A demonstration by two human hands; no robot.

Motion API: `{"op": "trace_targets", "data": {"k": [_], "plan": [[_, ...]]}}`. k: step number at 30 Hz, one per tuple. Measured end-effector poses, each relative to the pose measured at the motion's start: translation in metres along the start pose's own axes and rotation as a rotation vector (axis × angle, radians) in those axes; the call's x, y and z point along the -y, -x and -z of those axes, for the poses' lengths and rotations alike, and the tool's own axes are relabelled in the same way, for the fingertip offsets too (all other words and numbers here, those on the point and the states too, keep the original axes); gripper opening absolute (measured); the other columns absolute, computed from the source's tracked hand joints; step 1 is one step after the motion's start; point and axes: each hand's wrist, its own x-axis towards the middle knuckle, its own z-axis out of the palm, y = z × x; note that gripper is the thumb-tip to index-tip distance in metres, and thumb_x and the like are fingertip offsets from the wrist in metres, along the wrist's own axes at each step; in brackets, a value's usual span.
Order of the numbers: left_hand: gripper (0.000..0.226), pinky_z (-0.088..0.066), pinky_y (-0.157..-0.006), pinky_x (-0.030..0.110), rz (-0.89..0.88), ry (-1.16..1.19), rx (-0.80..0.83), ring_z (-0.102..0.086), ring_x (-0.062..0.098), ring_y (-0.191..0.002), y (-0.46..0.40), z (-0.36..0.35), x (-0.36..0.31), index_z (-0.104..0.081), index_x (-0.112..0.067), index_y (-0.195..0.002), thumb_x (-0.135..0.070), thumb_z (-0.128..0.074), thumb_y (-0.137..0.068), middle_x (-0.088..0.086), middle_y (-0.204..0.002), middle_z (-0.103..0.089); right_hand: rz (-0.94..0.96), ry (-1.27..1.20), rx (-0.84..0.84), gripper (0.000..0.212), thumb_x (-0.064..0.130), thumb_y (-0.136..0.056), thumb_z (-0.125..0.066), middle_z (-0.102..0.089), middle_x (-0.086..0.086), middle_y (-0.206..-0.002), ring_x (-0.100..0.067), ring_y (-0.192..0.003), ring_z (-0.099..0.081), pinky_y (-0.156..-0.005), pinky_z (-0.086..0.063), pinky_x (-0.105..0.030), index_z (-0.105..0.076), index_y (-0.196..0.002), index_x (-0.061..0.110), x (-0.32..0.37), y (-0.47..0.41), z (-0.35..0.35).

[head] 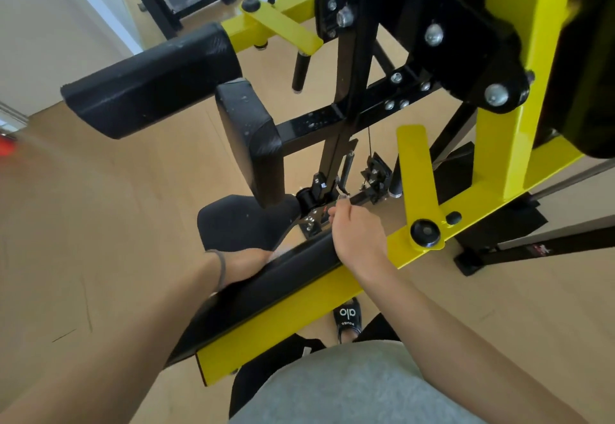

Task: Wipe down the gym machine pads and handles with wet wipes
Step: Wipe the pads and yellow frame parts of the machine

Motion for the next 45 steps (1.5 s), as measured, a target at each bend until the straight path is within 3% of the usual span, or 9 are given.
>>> {"op": "trace_targets", "data": {"k": [2,8,13,19,26,36,39,42,45], "plan": [[0.081,-0.054,-0.093,0.04,-0.007,-0.016,-0.032,-0.073,0.015,-0.094,-0.028,0.002,-0.009,-0.073,-0.033,-0.113,-0.079,-0.076,-0.046,-0.004,-0.101,-0.076,-0.01,0.002,0.001,0.061,0.04,-0.111,-0.021,-0.074,-0.006,-0.107,-0.015,-0.086,-0.056,-0.074,-0.036,-0.027,-0.075,-0.11,0.011,0.001,0.0,0.001],[0.058,-0.036,-0.114,0.035,-0.179,-0.123,0.053,-0.052,0.018,-0.125,0.07,-0.034,-0.117,-0.043,-0.019,-0.147,-0.054,-0.033,-0.102,0.003,-0.143,-0.053,-0.086,-0.11,0.009,0.056,0.04,-0.111,-0.023,-0.071,-0.004,-0.112,-0.013,-0.096,-0.059,-0.07,-0.038,-0.018,-0.072,-0.115,0.011,0.002,-0.006,0.001],[0.035,-0.045,-0.103,0.039,-0.063,-0.275,0.213,-0.062,0.028,-0.112,0.045,-0.008,-0.079,-0.063,-0.013,-0.122,-0.035,-0.042,-0.105,0.012,-0.118,-0.067,0.051,-0.189,-0.141,0.032,0.03,-0.11,-0.034,-0.06,0.01,-0.09,0.0,-0.084,-0.055,-0.067,-0.038,0.0,-0.064,-0.105,0.019,-0.001,-0.001,0.012],[0.034,-0.051,-0.091,0.043,-0.489,0.031,-0.118,-0.061,0.023,-0.098,0.015,-0.03,-0.173,-0.059,-0.02,-0.115,-0.042,-0.035,-0.106,0.004,-0.102,-0.061,0.191,0.09,-0.668,0.044,0.029,-0.104,-0.034,-0.066,-0.009,-0.119,-0.024,-0.111,-0.058,-0.09,-0.045,-0.03,-0.064,-0.125,0.006,-0.017,-0.042,0.064],[0.031,-0.042,-0.087,0.025,-0.747,0.397,-0.073,-0.056,0.001,-0.096,-0.014,-0.057,-0.255,-0.063,-0.032,-0.108,-0.041,-0.033,-0.107,-0.009,-0.103,-0.063,-0.104,-0.082,-0.349,0.051,0.036,-0.112,-0.018,-0.05,-0.007,-0.152,-0.024,-0.142,-0.042,-0.104,-0.033,-0.029,-0.039,-0.154,0.018,-0.019,-0.086,0.085],[0.034,-0.049,-0.085,0.011,-0.924,0.184,0.064,-0.06,-0.005,-0.108,-0.037,-0.058,-0.261,-0.05,-0.037,-0.135,-0.028,-0.053,-0.103,-0.019,-0.117,-0.066,-0.067,0.029,-0.383,0.046,0.037,-0.11,-0.021,-0.065,-0.013,-0.123,-0.034,-0.114,-0.061,-0.083,-0.041,-0.035,-0.045,-0.143,0.015,-0.036,-0.101,0.07],[0.036,-0.052,-0.094,0.032,-0.96,0.121,0.058,-0.061,0.004,-0.11,-0.038,-0.058,-0.266,-0.043,-0.03,-0.136,-0.025,-0.055,-0.102,-0.009,-0.121,-0.064,-0.019,0.051,-0.401,0.047,0.034,-0.107,-0.025,-0.066,-0.014,-0.108,-0.035,-0.096,-0.062,-0.08,-0.048,-0.041,-0.05,-0.138,0.009,-0.038,-0.099,0.071],[0.02,-0.05,-0.092,0.042,-0.941,0.067,0.038,-0.055,0.021,-0.11,-0.036,-0.049,-0.266,-0.051,-0.045,-0.117,-0.035,-0.05,-0.1,0.003,-0.117,-0.055,-0.027,0.066,-0.404,0.048,0.036,-0.104,-0.024,-0.061,-0.004,-0.097,-0.027,-0.085,-0.059,-0.075,-0.05,-0.042,-0.052,-0.135,0.011,-0.038,-0.099,0.071],[0.036,-0.036,-0.058,0.018,-0.98,-0.073,-0.079,-0.048,0.005,-0.067,-0.031,-0.041,-0.265,-0.047,-0.036,-0.079,-0.009,-0.038,-0.1,-0.001,-0.08,-0.043,-0.029,0.08,-0.407,0.044,0.035,-0.106,-0.025,-0.058,0.0,-0.094,-0.023,-0.081,-0.056,-0.073,-0.048,-0.041,-0.051,-0.133,0.012,-0.038,-0.099,0.07]]}}
